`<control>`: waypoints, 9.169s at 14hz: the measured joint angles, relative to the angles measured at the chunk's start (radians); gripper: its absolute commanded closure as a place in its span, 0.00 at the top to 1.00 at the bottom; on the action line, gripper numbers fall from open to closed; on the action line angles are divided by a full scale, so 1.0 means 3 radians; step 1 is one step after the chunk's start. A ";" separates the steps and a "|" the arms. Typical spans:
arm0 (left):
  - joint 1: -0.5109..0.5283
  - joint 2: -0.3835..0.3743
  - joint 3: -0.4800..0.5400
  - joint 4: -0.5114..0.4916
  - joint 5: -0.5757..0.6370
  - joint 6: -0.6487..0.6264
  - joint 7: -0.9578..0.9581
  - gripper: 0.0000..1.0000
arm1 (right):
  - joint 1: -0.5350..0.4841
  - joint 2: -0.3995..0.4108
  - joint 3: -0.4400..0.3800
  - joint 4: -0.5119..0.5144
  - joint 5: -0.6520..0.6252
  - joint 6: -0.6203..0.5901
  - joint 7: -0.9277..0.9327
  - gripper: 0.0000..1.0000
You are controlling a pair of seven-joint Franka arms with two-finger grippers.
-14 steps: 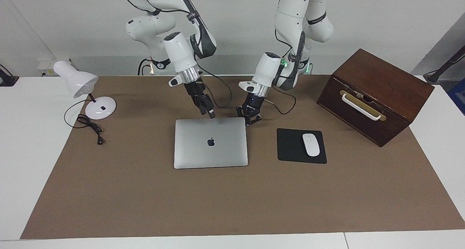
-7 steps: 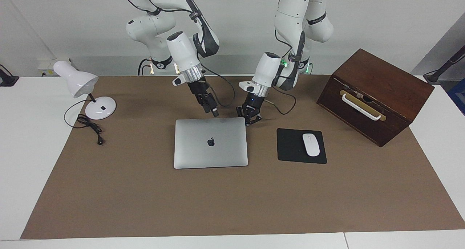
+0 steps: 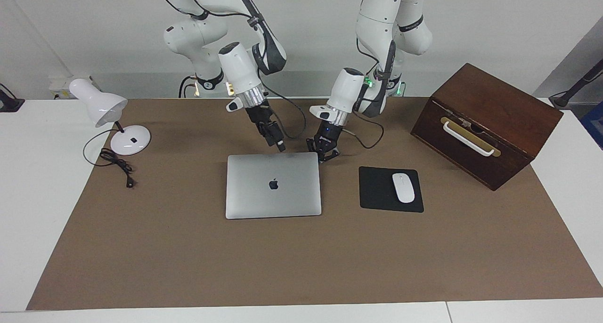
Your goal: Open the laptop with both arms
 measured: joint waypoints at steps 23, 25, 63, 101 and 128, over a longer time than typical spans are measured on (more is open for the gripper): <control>0.0000 0.0002 0.0000 0.0000 0.0000 0.0005 0.0000 0.00 | -0.0067 0.0230 -0.0014 0.0222 0.0001 -0.0001 -0.0016 1.00; 0.0000 0.0002 0.0000 0.0000 0.0000 0.0005 0.0000 0.00 | -0.0097 0.0253 -0.0014 0.0245 0.0001 -0.0004 -0.0030 1.00; 0.0000 0.0007 0.0000 0.0000 0.0000 0.0016 0.0000 0.00 | -0.0788 0.0655 -0.0043 0.1918 -0.0155 -0.1868 -0.0112 1.00; -0.0001 0.0011 -0.0008 0.0006 -0.0075 0.0021 -0.0001 0.00 | -0.1095 0.1323 -0.0070 0.3132 -0.0323 -0.2564 -0.0112 1.00; 0.1178 -0.1539 0.0072 0.1124 -0.0096 -0.3847 -0.0008 0.00 | -0.2140 0.0060 -0.0101 0.3100 -0.2308 -0.4911 -0.3557 1.00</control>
